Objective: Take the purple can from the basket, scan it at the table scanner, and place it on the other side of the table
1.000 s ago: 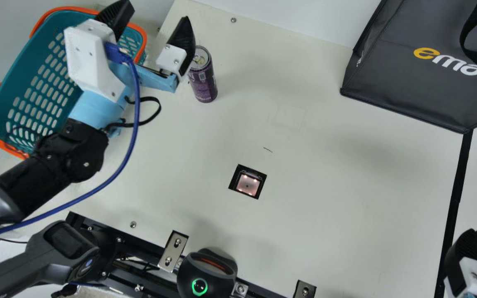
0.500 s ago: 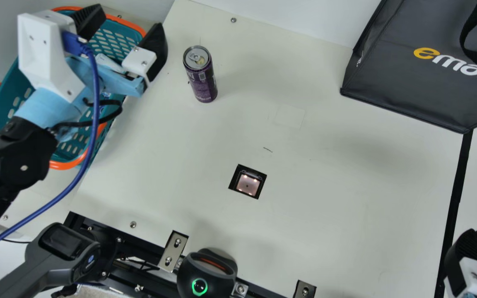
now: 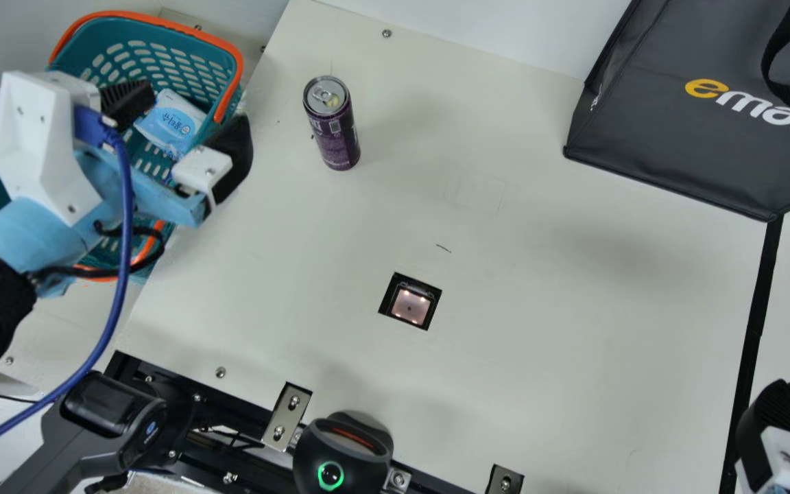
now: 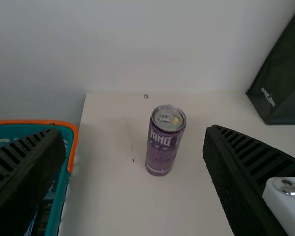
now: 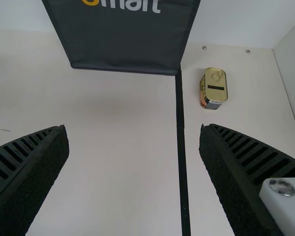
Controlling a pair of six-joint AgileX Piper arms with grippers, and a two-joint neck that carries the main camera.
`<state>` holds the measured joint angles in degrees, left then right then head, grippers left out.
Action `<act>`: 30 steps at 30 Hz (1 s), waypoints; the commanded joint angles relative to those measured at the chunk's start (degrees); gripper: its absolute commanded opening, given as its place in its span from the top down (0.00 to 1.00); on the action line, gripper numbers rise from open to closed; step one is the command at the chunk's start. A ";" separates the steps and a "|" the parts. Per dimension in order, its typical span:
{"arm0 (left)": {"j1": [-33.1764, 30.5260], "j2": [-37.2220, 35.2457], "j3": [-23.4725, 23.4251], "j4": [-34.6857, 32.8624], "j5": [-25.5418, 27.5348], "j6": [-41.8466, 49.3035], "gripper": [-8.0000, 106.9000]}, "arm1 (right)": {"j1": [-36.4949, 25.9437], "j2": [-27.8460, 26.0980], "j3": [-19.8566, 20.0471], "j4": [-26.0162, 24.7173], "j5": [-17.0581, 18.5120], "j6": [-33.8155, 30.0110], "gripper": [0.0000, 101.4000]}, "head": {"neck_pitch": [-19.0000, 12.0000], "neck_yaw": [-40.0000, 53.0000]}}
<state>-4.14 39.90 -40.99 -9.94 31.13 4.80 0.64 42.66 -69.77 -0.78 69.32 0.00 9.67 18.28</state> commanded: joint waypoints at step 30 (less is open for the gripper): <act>-2.27 -3.31 1.48 4.60 5.67 -4.80 0.15 | 0.00 0.00 0.00 0.00 0.00 0.00 0.06 | -1.75 0.14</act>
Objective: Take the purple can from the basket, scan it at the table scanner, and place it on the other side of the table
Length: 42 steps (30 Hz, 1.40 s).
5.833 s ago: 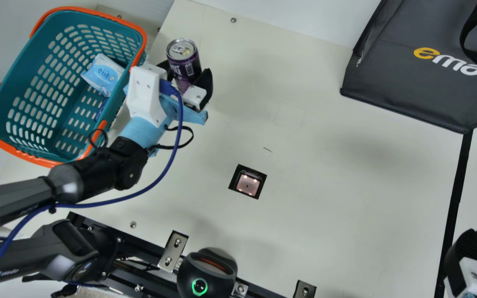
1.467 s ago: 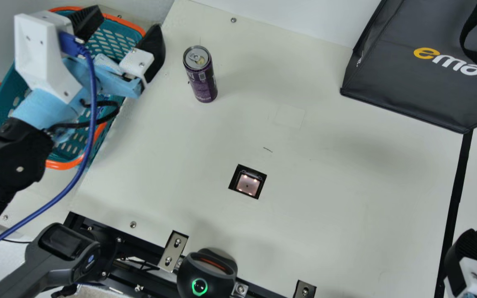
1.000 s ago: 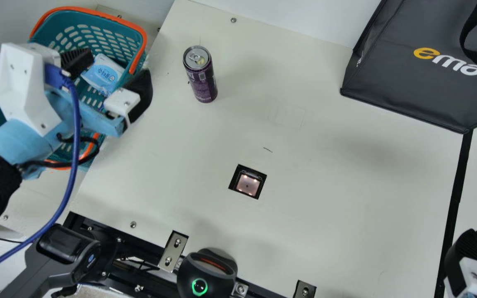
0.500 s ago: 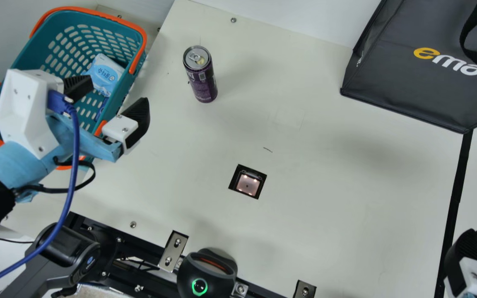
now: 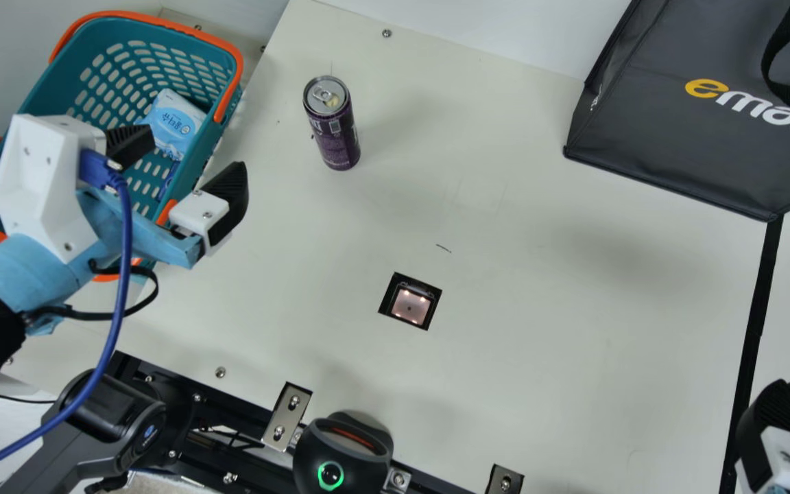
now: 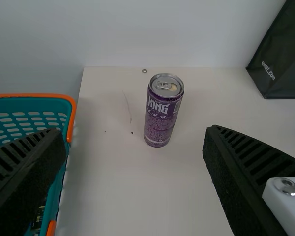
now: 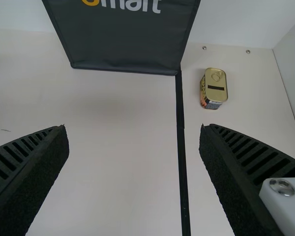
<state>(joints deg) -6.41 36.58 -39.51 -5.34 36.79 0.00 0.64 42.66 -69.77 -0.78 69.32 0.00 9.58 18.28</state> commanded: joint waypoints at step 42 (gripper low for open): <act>0.00 0.00 0.00 0.00 0.00 0.00 0.15 | 0.00 0.00 0.00 0.00 0.00 0.00 0.06 | -1.66 -19.86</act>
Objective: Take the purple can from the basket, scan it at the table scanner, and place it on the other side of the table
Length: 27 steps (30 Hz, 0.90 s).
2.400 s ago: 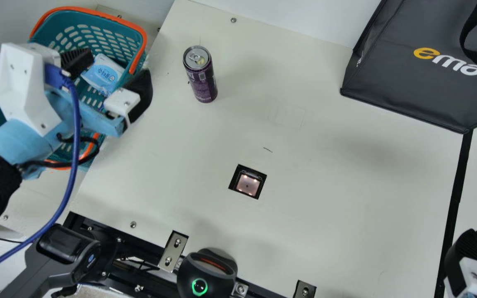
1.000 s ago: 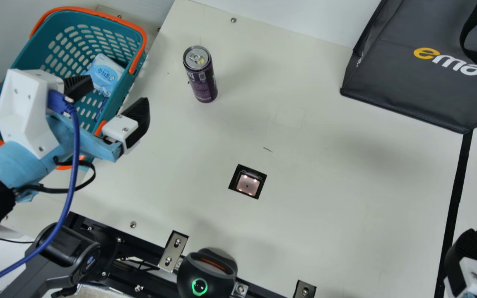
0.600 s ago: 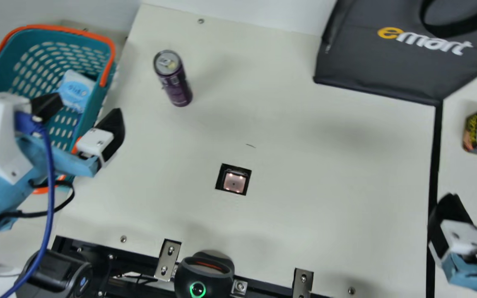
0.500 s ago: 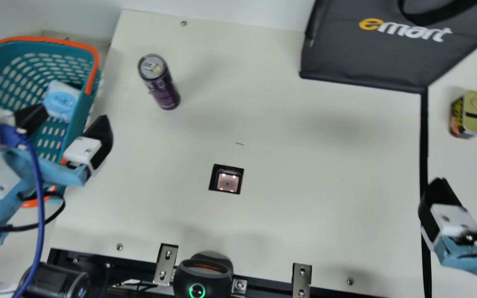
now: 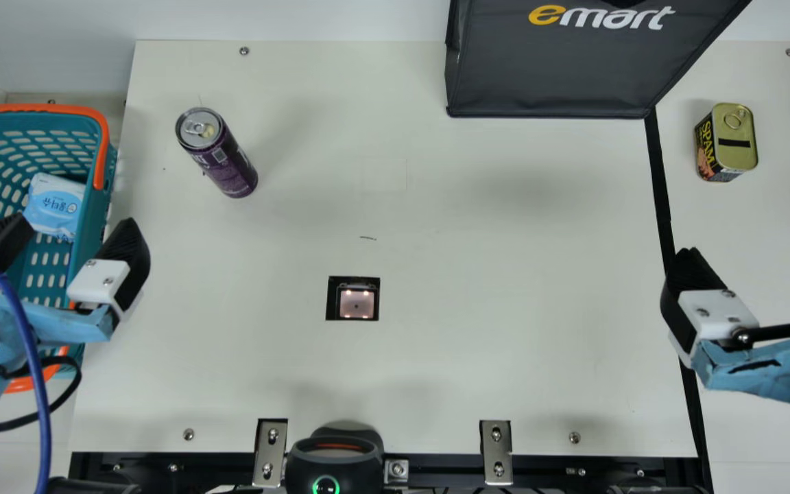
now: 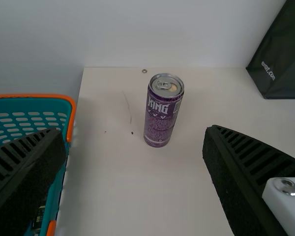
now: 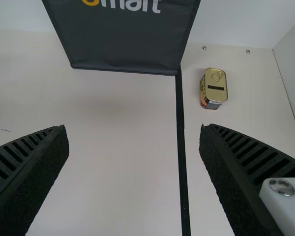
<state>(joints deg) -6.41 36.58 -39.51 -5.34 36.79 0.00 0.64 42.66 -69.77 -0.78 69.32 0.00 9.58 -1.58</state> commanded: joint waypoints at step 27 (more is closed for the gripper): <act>-3.65 15.78 -7.76 1.62 -1.68 -1.23 0.15 | 0.00 0.00 0.00 0.00 0.00 0.00 0.06 | -1.66 0.00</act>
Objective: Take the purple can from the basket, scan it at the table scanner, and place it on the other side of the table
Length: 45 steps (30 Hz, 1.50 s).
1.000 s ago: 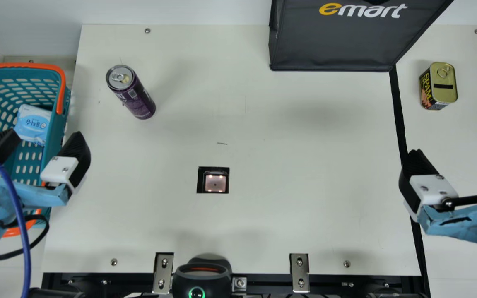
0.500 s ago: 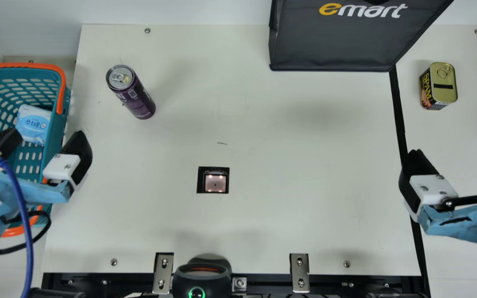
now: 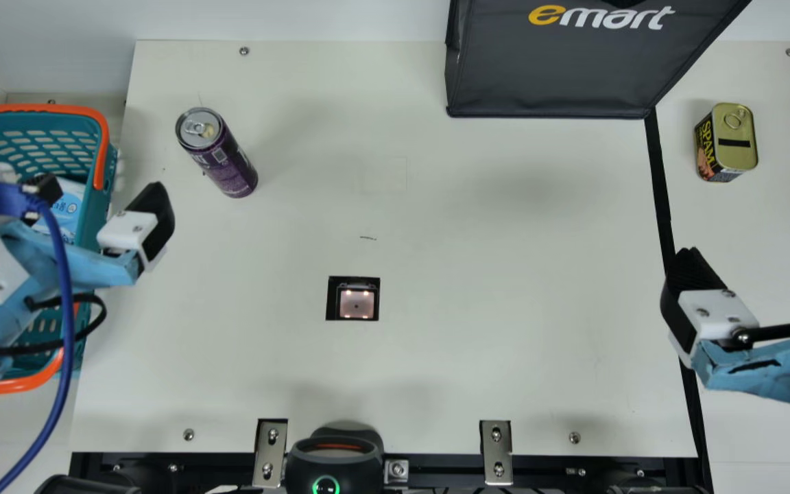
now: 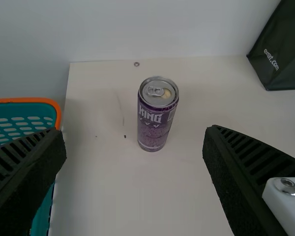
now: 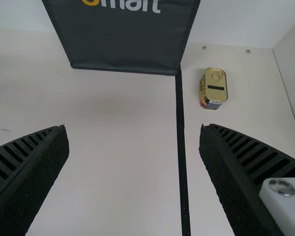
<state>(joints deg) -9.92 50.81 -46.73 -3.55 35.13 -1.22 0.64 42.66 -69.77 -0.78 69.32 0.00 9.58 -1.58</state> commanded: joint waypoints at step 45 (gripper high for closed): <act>-2.18 33.96 -21.09 -4.25 4.87 -2.83 0.15 | 0.00 0.00 0.00 0.00 0.00 0.00 0.06 | -1.66 0.00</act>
<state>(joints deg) -12.07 84.39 -67.76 -7.98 39.97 -3.82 0.64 42.66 -69.77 -0.78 69.32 0.00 9.58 -1.58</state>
